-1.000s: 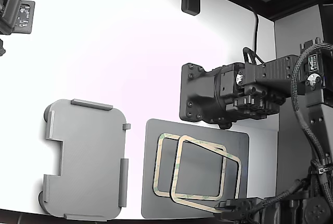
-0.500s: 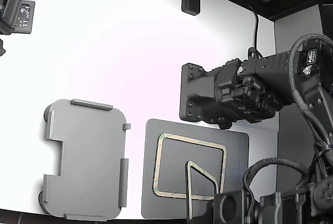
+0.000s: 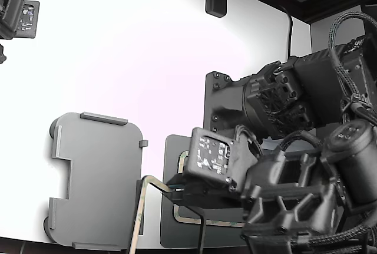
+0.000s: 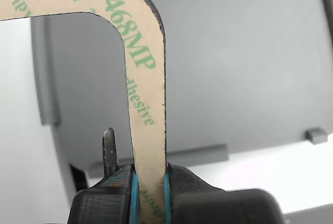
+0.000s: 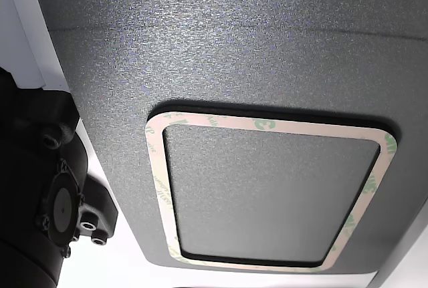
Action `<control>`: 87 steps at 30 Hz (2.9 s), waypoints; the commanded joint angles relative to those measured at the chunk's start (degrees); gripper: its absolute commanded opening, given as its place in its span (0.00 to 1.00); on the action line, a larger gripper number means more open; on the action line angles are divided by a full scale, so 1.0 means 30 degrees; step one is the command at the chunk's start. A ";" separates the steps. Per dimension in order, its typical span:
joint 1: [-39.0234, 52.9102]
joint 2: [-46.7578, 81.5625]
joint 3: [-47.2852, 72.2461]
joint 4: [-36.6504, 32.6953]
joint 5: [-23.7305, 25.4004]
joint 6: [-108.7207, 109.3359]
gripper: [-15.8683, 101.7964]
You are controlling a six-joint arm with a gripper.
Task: Grab top frame and put it into gray box.
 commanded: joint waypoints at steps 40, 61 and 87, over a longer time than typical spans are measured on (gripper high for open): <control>-0.4775 -0.4863 -0.0762 0.0850 -0.5303 2.1035 0.03; -0.5068 -0.5127 -0.0410 0.0850 -0.5420 2.0625 0.03; -0.5361 -0.5010 0.0059 0.0791 -0.5771 2.0391 0.03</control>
